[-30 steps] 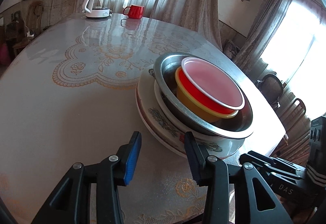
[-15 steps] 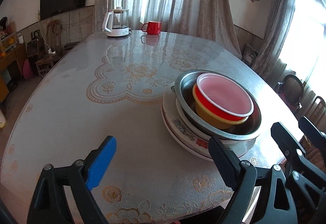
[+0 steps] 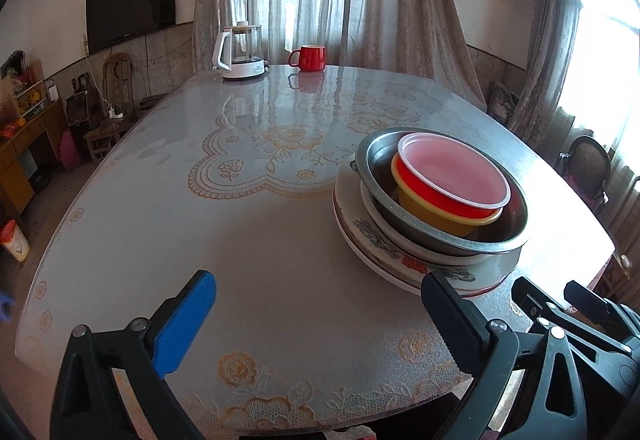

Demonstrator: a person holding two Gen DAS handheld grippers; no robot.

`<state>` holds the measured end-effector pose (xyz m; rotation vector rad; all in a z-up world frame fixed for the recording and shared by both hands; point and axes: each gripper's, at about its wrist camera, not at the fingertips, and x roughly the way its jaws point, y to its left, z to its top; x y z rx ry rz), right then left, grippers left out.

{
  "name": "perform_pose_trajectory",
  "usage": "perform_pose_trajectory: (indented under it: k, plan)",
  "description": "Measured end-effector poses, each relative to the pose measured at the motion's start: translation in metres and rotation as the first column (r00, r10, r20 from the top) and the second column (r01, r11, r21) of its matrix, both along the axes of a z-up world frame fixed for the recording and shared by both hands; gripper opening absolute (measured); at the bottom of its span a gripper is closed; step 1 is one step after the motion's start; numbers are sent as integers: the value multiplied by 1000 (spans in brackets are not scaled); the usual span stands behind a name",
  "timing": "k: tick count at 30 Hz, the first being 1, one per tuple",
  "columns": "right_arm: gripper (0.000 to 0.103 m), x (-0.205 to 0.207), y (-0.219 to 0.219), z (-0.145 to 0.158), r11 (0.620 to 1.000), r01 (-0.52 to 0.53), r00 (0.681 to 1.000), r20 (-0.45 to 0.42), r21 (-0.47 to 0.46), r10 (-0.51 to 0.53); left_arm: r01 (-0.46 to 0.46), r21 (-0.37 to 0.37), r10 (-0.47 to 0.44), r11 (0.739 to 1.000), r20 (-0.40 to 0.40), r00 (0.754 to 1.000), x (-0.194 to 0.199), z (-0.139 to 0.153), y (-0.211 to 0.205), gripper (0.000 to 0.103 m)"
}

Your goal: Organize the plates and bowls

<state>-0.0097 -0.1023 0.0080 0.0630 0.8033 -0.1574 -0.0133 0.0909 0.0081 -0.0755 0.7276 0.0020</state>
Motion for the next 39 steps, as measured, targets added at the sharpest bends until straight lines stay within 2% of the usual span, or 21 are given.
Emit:
perform_pose_trajectory:
  k: [14, 23, 39]
  plan:
    - [71, -1, -1, -8, 999, 48, 999, -19, -7, -48, -23, 24, 23, 999, 33, 999, -3, -4, -1, 103]
    - [71, -2, 9, -5, 999, 24, 1000, 2, -29, -24, -22, 17, 21, 1000, 46, 999, -4, -3, 0, 103]
    - [72, -1, 5, -5, 1000, 27, 1000, 4, -7, -27, -2, 25, 1, 1000, 47, 999, -5, 1, -6, 103]
